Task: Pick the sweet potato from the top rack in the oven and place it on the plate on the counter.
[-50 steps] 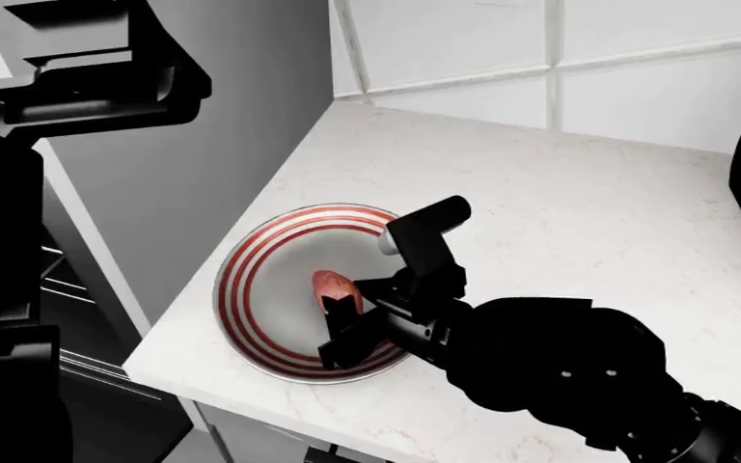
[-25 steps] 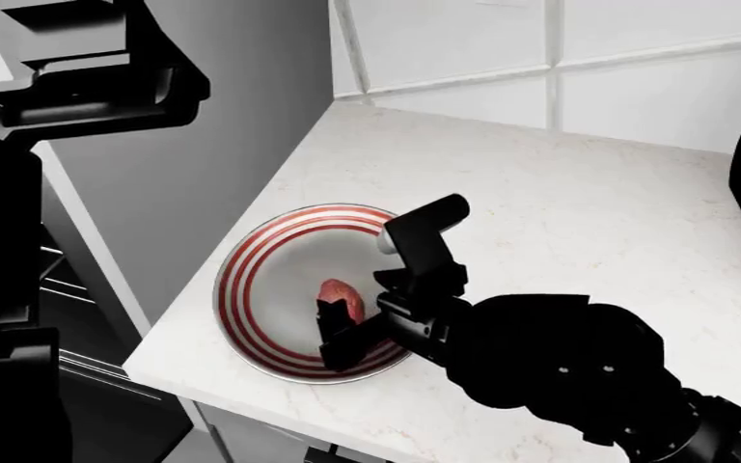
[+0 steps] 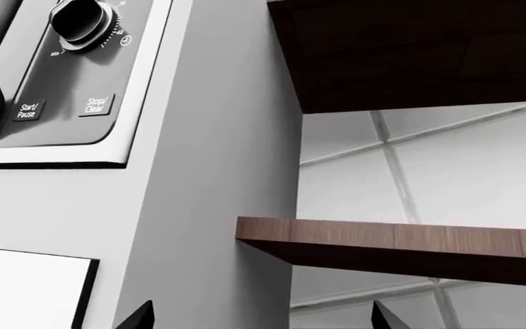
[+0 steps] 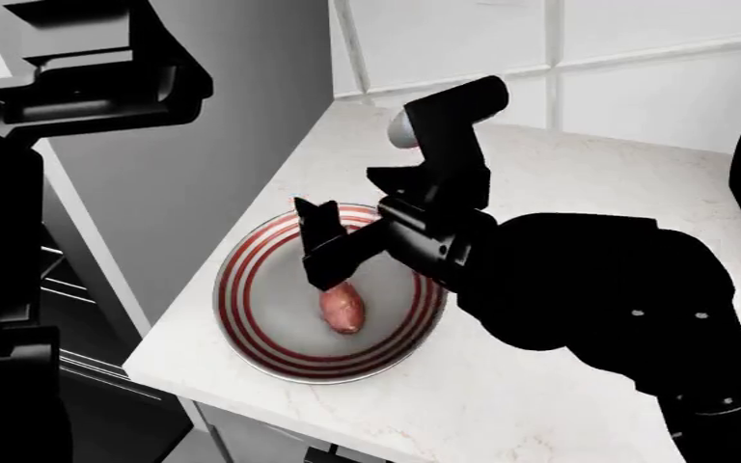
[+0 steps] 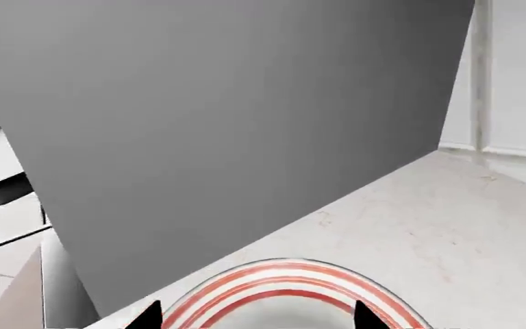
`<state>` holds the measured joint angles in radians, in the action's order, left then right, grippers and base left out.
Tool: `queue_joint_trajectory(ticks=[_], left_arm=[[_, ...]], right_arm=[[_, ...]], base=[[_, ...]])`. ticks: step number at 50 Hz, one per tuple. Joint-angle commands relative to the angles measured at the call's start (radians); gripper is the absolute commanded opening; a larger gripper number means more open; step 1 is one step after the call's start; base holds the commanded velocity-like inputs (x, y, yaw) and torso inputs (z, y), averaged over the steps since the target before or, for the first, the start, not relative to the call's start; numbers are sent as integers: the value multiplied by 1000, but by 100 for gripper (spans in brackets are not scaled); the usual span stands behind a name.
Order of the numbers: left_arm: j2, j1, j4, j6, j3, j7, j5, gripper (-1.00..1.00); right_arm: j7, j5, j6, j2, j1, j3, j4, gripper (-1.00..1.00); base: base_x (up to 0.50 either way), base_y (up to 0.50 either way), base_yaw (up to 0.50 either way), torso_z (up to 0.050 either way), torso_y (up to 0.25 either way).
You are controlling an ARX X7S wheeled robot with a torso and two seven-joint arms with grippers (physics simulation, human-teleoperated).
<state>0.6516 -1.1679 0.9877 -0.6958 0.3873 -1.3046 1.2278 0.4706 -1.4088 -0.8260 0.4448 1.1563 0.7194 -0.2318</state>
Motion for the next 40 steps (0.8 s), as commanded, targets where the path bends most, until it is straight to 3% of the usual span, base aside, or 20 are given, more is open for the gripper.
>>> queue_joint_trajectory(ticks=[1, 22, 40], left_arm=[[0, -3, -1, 1, 6, -2, 1, 100], [15, -1, -4, 11, 5, 6, -10, 100], [82, -59, -10, -5, -27, 6, 33, 100]], right_arm=[[52, -57, -6, 11, 173, -95, -62, 100], [237, -172, -41, 132, 389, -228, -266, 100], [432, -307, -31, 355, 351, -339, -458, 100]], base=[[0, 0, 0, 0, 0], [0, 0, 0, 0, 0], [0, 0, 0, 0, 0]])
